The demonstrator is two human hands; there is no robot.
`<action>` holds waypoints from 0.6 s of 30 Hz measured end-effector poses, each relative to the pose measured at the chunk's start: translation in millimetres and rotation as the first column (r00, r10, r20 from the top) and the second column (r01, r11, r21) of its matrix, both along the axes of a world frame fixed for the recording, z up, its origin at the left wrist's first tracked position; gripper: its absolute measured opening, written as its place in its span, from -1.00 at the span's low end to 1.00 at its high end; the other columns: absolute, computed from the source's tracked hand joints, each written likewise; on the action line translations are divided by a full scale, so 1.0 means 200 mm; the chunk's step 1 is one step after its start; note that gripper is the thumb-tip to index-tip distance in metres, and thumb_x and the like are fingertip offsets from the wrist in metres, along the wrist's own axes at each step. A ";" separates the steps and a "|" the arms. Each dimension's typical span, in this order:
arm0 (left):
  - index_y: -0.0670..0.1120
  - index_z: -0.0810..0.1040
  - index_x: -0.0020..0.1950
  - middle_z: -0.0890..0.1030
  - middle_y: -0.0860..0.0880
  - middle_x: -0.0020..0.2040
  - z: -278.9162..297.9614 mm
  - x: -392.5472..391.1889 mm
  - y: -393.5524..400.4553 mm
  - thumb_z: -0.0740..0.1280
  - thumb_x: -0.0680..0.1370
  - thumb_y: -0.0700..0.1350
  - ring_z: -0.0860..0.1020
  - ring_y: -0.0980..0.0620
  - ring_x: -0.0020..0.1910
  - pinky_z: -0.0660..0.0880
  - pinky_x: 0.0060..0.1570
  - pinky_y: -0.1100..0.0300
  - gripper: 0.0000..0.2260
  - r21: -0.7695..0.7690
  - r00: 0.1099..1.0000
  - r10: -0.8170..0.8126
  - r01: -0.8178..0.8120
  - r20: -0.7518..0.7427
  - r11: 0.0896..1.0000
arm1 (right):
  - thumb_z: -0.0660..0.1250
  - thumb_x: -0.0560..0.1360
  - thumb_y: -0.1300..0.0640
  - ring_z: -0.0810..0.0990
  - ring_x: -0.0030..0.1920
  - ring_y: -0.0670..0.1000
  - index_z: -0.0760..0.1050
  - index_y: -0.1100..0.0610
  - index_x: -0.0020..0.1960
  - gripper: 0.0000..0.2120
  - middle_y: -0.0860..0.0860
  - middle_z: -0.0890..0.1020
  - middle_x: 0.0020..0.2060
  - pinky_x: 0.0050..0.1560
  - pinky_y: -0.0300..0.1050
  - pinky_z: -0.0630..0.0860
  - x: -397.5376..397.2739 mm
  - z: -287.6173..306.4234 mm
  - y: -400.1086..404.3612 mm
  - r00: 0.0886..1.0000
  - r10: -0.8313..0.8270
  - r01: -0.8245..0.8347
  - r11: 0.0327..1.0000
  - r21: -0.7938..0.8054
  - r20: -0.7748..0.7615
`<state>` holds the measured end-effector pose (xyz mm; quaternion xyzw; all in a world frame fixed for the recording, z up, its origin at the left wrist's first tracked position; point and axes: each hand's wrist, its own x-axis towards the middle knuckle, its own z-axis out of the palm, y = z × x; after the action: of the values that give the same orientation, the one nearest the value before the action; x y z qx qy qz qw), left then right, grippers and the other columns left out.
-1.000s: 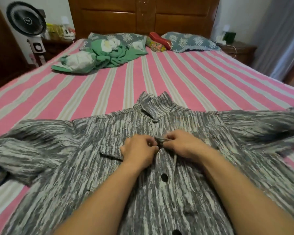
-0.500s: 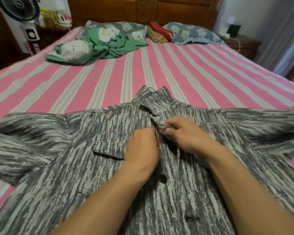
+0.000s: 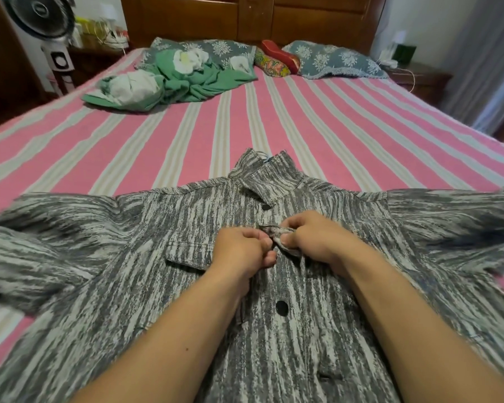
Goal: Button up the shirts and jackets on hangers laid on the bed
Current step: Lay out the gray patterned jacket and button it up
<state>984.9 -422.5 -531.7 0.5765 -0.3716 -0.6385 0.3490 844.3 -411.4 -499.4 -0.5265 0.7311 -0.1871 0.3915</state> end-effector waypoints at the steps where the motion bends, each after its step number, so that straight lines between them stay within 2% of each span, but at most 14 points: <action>1: -0.32 0.62 -0.05 0.64 -0.23 -0.16 -0.01 0.00 0.00 0.32 0.59 -0.40 0.60 -0.09 -0.28 0.66 -0.02 -0.02 -0.91 -0.015 1.000 0.000 0.000 0.016 1.000 | 0.34 0.59 0.19 0.59 -0.07 0.00 0.56 0.07 0.25 -0.77 0.06 0.65 0.02 -0.16 -0.14 0.42 0.01 0.00 0.00 1.000 0.006 -0.006 1.000 -0.007 -0.009; 5: -0.29 0.64 -0.08 0.66 -0.23 -0.18 -0.02 -0.01 -0.01 0.33 0.60 -0.38 0.60 -0.07 -0.30 0.65 0.01 -0.09 -0.89 -0.046 0.999 0.004 -0.002 0.049 0.999 | 0.38 0.55 0.23 0.62 -0.10 0.05 0.61 0.07 0.08 -0.85 0.08 0.68 -0.06 -0.14 -0.07 0.50 -0.02 0.02 0.02 0.996 0.041 -0.041 0.999 0.001 0.074; 8: -0.29 0.63 -0.08 0.69 -0.29 -0.09 -0.01 -0.01 0.00 0.30 0.61 -0.38 0.60 -0.08 -0.29 0.64 0.04 -0.11 -0.87 -0.033 0.999 0.007 -0.005 0.053 0.999 | 0.42 0.50 0.24 0.67 0.03 0.14 0.62 0.05 0.05 -0.84 0.08 0.70 -0.03 0.13 0.13 0.57 -0.04 0.03 0.03 0.989 0.144 -0.145 0.989 0.023 0.039; 10: -0.28 0.63 -0.08 0.71 -0.27 -0.10 0.00 -0.01 -0.01 0.33 0.63 -0.27 0.64 -0.11 -0.29 0.65 0.06 -0.14 -0.86 -0.030 0.999 0.008 -0.007 0.048 1.000 | 0.42 0.49 0.28 0.67 0.04 0.11 0.58 0.04 0.08 -0.78 0.05 0.69 -0.01 0.19 0.14 0.57 -0.02 0.02 0.05 0.983 0.178 -0.179 0.984 0.024 0.050; 12: -0.27 0.65 -0.09 0.72 -0.21 -0.18 0.02 -0.01 -0.01 0.41 0.60 -0.04 0.71 -0.19 -0.23 0.67 0.01 -0.14 -0.72 -0.021 0.998 -0.002 0.004 0.069 1.000 | 0.43 0.48 0.31 0.68 -0.03 0.03 0.55 0.06 0.09 -0.75 0.00 0.69 -0.08 0.20 0.11 0.59 -0.01 0.01 0.06 0.973 0.207 -0.210 0.978 0.018 0.098; 14: -0.31 0.66 -0.06 0.73 -0.22 -0.18 0.03 0.00 -0.01 0.48 0.55 0.05 0.72 -0.23 -0.15 0.67 -0.01 -0.16 -0.62 -0.032 0.992 -0.029 0.033 0.122 0.999 | 0.45 0.49 0.27 0.69 -0.05 0.06 0.54 0.08 0.09 -0.77 0.05 0.68 -0.13 0.21 0.12 0.58 -0.01 0.00 0.07 0.962 0.229 -0.233 0.973 0.008 0.148; 16: -0.35 0.63 -0.04 0.72 -0.22 -0.17 0.02 0.00 -0.01 0.48 0.56 -0.08 0.72 -0.21 -0.17 0.67 -0.05 -0.18 -0.70 -0.034 0.992 -0.012 0.016 0.128 0.999 | 0.45 0.51 0.20 0.69 -0.05 0.07 0.55 0.05 0.13 -0.78 0.08 0.69 -0.07 0.10 0.00 0.60 -0.03 0.01 0.08 0.955 0.239 -0.246 0.969 0.021 0.176; 18: -0.27 0.58 -0.15 0.69 -0.21 -0.17 0.01 -0.01 -0.01 0.45 0.57 -0.16 0.70 -0.19 -0.19 0.66 -0.06 -0.23 -0.80 -0.031 0.991 0.016 -0.012 0.135 0.999 | 0.43 0.54 0.20 0.58 -0.29 -0.07 0.57 0.06 0.18 -0.77 0.08 0.66 -0.10 -0.24 -0.22 0.52 -0.05 0.02 0.09 0.939 0.200 -0.224 0.973 0.055 0.280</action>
<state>983.6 -425.0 -530.3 0.6159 -0.3999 -0.5897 0.3361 834.2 -394.3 -496.0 -0.5540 0.6165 -0.1830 0.5287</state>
